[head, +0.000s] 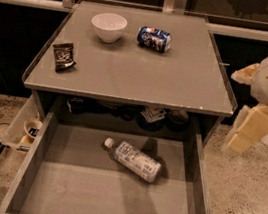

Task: Pick blue plastic bottle from top drawer and place on counter

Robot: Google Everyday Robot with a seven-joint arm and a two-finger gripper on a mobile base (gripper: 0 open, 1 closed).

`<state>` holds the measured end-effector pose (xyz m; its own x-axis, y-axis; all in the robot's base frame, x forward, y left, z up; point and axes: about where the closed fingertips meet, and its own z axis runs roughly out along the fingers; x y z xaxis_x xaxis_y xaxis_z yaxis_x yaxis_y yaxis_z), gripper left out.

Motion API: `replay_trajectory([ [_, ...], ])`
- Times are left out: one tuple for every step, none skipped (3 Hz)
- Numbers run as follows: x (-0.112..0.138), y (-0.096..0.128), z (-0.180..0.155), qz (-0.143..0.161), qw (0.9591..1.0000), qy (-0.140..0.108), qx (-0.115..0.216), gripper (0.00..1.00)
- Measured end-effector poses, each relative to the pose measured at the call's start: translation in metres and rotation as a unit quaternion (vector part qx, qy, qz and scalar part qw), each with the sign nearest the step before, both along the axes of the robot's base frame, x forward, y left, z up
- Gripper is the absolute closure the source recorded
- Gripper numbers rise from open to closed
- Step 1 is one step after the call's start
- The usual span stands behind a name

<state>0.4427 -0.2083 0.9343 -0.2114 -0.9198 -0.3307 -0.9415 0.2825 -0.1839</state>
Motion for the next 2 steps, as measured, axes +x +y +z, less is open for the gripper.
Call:
replay_trajectory([
  [-0.004,0.018,-0.054,-0.005,0.9973,0.010,0.072,0.00],
  [-0.011,0.038,-0.109,-0.005,0.9919,0.009,0.126,0.00],
])
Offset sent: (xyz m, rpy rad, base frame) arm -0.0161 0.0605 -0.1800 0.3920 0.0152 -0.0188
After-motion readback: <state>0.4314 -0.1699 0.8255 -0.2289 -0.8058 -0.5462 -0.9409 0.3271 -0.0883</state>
